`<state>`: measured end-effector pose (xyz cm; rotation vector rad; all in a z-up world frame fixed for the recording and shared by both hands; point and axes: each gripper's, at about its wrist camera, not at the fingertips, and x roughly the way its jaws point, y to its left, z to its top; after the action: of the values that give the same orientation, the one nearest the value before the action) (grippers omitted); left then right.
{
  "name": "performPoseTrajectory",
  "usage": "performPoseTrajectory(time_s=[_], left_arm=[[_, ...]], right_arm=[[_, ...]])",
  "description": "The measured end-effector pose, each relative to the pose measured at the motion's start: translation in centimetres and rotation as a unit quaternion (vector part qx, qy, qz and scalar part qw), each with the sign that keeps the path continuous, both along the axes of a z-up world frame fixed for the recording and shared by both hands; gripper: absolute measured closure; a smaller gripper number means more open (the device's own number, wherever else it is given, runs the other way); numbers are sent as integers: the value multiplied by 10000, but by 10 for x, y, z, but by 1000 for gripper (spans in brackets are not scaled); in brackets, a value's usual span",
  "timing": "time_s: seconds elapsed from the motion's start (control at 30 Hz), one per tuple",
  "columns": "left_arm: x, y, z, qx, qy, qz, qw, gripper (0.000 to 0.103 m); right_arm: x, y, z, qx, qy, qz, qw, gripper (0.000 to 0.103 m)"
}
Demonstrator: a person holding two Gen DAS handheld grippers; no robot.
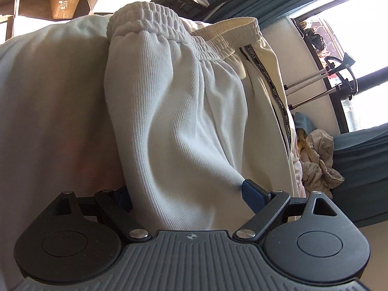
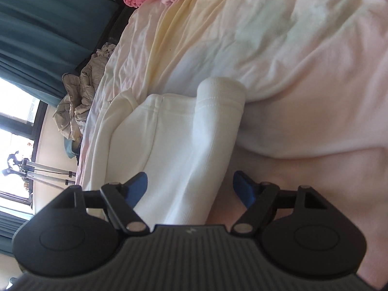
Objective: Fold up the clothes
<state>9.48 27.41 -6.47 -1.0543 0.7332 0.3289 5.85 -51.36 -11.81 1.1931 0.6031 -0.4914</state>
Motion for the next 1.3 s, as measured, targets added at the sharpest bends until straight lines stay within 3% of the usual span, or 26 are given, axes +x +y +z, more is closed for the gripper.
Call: performPoseTrajectory(time_s=[0.3, 0.33, 0.37, 0.4, 0.47, 0.53, 0.63, 0.73, 0.9, 1.1, 1.3], left_arm=[[7, -3, -2, 78, -99, -24, 9999, 14], [7, -3, -3, 91, -143, -16, 9999, 14], [9, -4, -3, 127, -213, 2, 9997, 15], [10, -5, -2, 193, -281, 8, 9994, 20], [11, -10, -1, 369, -366, 26, 9986, 33], [11, -17, 1, 626, -332, 106, 9974, 60], [3, -23, 4, 780, -517, 242, 9953, 84], [-12, -28, 11, 692, -942, 309, 9927, 91], [-43, -36, 35, 574, -1505, 216, 9867, 93], [-97, -32, 56, -72, -1850, 298, 9823, 93], [-83, -35, 80, -90, -1903, 147, 9816, 93]], right_arm=[[12, 3, -4, -93, -43, 179, 9998, 26], [14, 4, -5, -145, -33, 205, 9997, 32], [15, 5, -5, -173, -36, 226, 9996, 45], [16, 5, -5, -183, -48, 244, 9995, 54], [18, 6, -6, -226, -81, 260, 9994, 82], [18, 4, -4, -329, -138, 223, 9991, 96], [16, 3, 1, -365, -370, 193, 9985, 98], [12, 5, 11, -527, -582, 217, 9967, 98], [-2, 5, 32, -737, -1079, 148, 9913, 98], [-33, -9, 53, -799, -1400, -353, 9863, 98], [-26, -21, 70, -740, -1397, -508, 9861, 98]])
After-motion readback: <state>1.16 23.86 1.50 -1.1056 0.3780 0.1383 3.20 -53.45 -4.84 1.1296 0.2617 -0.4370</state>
